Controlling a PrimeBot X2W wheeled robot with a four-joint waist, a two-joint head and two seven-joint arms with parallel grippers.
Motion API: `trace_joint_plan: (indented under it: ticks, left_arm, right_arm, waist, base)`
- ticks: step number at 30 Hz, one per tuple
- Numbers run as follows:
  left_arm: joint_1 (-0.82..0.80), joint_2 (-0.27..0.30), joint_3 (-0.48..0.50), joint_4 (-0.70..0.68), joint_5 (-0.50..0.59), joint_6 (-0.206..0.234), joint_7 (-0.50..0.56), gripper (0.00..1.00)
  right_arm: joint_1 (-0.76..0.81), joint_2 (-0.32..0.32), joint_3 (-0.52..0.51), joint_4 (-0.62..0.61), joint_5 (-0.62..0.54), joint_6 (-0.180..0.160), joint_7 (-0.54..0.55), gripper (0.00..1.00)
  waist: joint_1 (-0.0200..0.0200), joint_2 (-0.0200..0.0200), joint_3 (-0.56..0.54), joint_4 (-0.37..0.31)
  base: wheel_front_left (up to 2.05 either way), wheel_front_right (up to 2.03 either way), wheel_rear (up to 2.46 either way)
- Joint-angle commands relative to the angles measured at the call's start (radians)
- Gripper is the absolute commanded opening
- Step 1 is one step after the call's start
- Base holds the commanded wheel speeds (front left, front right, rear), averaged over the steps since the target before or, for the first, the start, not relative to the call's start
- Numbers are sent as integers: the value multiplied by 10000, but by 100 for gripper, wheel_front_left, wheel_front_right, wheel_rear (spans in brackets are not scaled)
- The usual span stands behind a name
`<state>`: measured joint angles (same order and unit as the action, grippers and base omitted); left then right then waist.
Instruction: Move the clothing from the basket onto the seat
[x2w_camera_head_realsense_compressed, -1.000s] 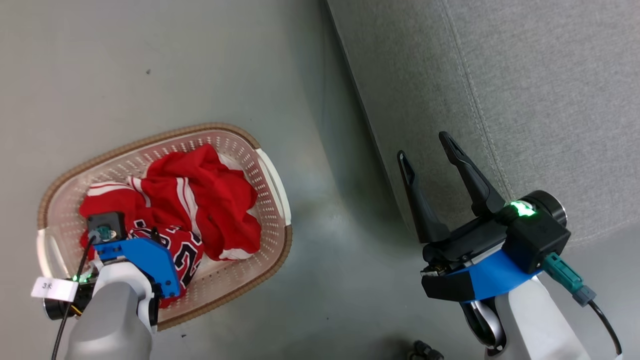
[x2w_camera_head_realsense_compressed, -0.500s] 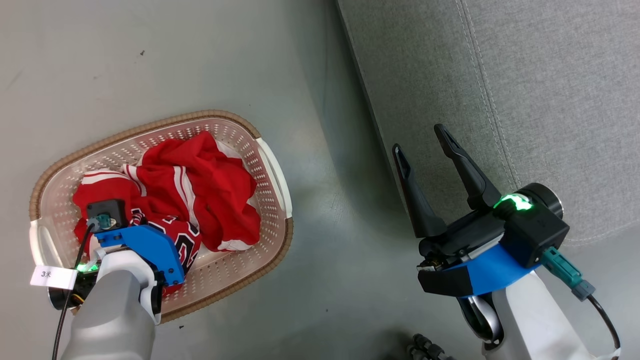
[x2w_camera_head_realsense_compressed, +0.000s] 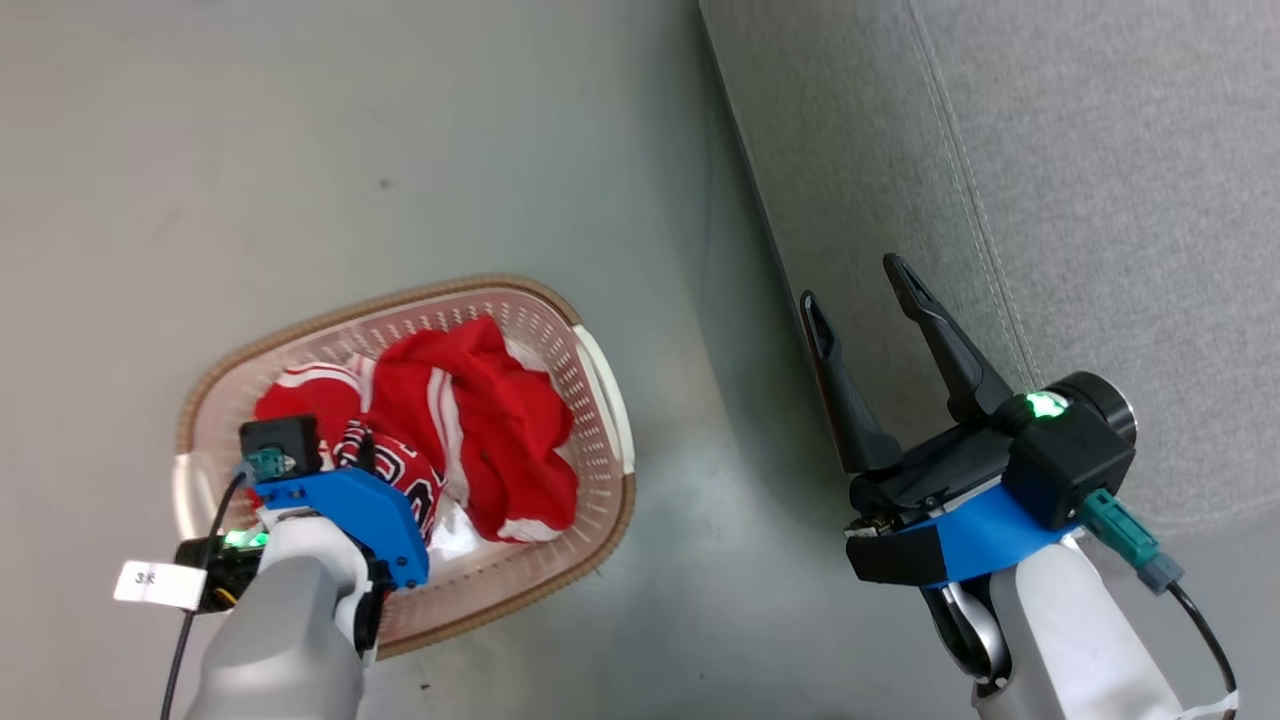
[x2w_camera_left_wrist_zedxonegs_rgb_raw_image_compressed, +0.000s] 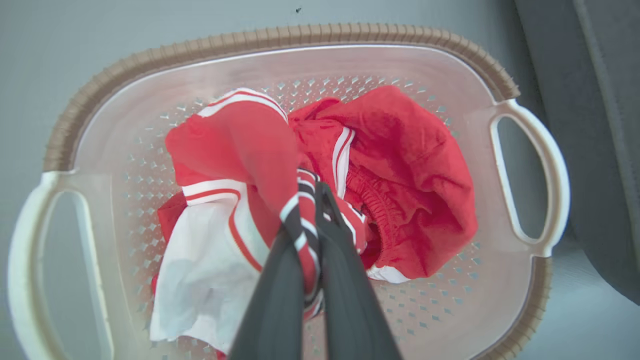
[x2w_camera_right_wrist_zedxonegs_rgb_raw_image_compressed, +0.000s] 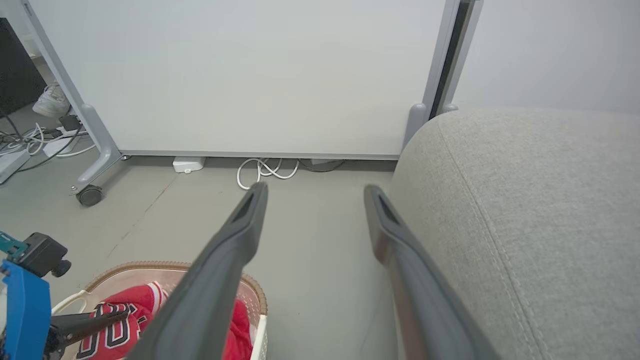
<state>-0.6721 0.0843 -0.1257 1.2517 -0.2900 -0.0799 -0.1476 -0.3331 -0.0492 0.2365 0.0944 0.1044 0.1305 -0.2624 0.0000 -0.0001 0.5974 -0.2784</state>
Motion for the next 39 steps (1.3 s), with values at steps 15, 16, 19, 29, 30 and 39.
trace_joint_plan:
  ticks: [15,16,19,29,30,39]
  left_arm:
    - [998,-337,-2852,-2180,-1335,-523,-799,0]
    - [1040,-335,-3137,-2399,-1440,-501,-779,0]
    - [1151,-334,-3839,-3000,-1781,-502,-671,0]
    - [615,-333,-5123,-4606,-2682,-504,-185,0]
    - [561,-335,-5217,-4744,-2787,-492,-161,0]
    - [-151,-334,-5960,-5653,-3755,105,208,0]
  right_arm:
    - [1123,-27,-468,673,-203,5,213,100]
    - [1209,-26,-469,679,-185,5,246,100]
    - [1550,-26,-531,687,-180,5,363,100]
    - [2332,-23,-602,423,-205,5,734,100]
    - [2377,-23,-563,388,-191,5,774,100]
    - [2526,-24,-130,287,-86,5,1068,100]
  waist:
    - [0,1,-3746,1771]
    - [0,1,-3947,1831]
    - [0,1,-4512,2028]
    - [0,1,-5507,2446]
    - [0,1,-5567,2457]
    - [0,1,-5864,2416]
  base:
    - [0,0,0]
    - [0,0,0]
    - [0,0,0]
    - [0,0,0]
    - [0,0,0]
    - [0,0,0]
